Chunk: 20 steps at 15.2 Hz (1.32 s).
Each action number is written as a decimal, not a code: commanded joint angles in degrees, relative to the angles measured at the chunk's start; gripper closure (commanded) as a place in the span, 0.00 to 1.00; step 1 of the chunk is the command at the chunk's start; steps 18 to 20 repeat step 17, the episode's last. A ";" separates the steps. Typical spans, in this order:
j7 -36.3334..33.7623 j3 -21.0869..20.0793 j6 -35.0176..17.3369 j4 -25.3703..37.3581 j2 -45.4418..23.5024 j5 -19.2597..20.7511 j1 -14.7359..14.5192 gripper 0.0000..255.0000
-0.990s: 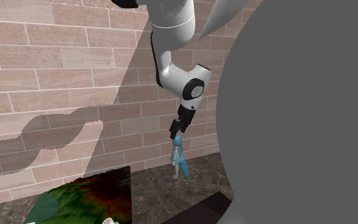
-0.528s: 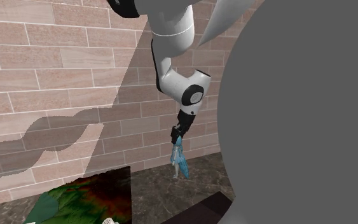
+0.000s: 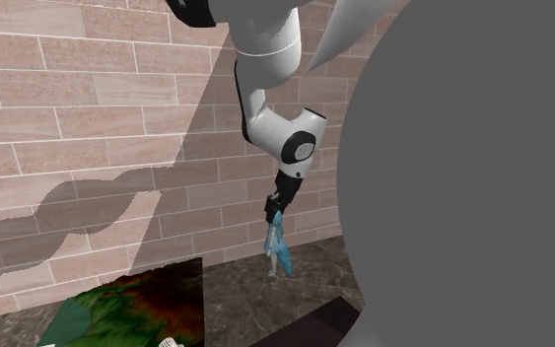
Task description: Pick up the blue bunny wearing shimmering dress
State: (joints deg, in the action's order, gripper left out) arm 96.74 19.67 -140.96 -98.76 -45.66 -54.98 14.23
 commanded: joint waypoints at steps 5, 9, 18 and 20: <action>-1.75 1.44 1.63 -1.30 2.97 1.85 -1.01 1.00; -3.20 2.58 2.95 -2.10 5.30 3.39 -1.82 1.00; -5.51 4.32 5.10 -2.95 8.71 5.87 -3.02 1.00; -5.51 4.32 5.10 -2.95 8.71 5.87 -3.02 1.00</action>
